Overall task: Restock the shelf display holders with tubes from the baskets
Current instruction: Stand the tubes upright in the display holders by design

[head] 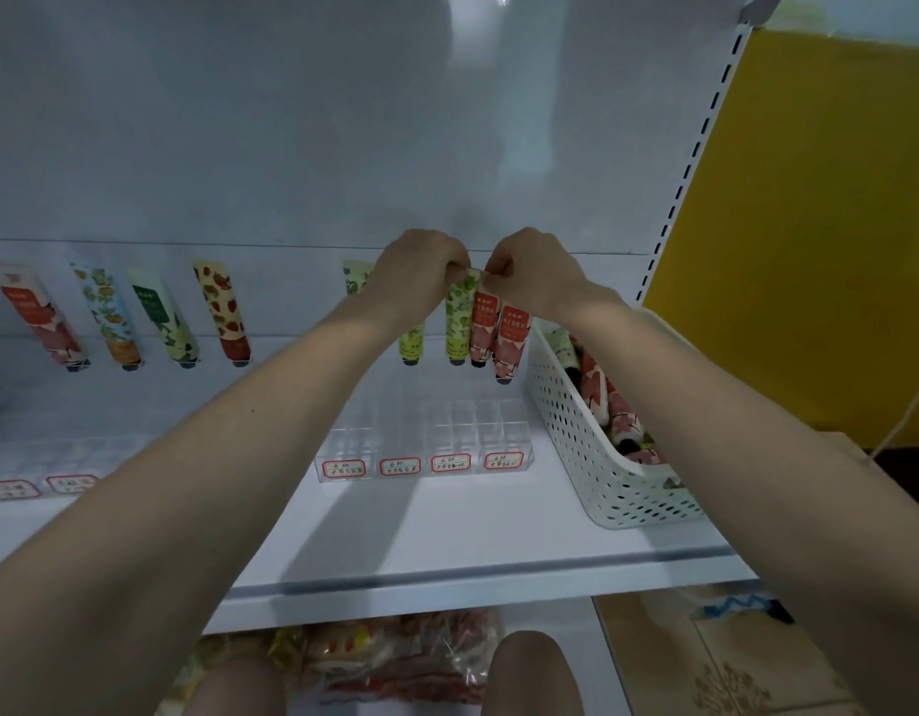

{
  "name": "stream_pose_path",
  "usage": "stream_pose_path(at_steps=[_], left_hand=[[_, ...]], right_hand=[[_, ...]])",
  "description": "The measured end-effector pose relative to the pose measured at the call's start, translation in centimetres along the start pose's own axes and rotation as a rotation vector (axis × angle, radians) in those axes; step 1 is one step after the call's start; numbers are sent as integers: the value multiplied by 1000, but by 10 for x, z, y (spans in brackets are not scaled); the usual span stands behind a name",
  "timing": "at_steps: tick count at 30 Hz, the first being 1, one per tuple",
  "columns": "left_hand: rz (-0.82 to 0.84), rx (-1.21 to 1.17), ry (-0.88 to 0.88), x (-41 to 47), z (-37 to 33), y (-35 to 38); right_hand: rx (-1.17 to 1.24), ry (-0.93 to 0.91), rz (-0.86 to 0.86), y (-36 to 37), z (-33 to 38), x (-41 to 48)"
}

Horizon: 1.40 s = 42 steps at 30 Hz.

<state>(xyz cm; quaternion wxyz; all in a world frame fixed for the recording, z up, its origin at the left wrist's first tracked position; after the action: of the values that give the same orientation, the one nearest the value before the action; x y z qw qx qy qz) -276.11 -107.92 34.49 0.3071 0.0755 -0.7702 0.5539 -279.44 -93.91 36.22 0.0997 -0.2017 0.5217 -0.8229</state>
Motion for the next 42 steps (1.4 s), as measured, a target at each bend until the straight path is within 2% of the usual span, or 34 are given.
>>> stream_pose_path(at_steps=[21, 30, 33, 36, 42], left_hand=[[-7, -20, 29, -6, -2, -5], [-63, 18, 30, -9, -11, -13], [-102, 71, 41, -15, -23, -18], [-61, 108, 37, -24, -45, -21], [-4, 118, 152, -43, -102, -11]], right_hand=[[73, -9, -59, -3, -5, 0], [108, -30, -94, -11, -2, -5], [107, -46, -134, -18, -1, -9], [101, -43, -163, -28, -4, -20], [44, 76, -169, -58, -35, -58]])
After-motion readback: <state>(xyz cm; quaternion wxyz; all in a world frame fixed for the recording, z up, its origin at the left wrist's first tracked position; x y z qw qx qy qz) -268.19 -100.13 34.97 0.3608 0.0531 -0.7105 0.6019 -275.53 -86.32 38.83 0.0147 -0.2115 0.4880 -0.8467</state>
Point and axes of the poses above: each hand's wrist, its own x-axis towards the middle knuckle, its own y-axis out of the palm, z = x × y, the point moved 1 cm from there along x, towards the middle knuckle, and after that the axes turned 7 degrees about y, right-handed, at the moved point
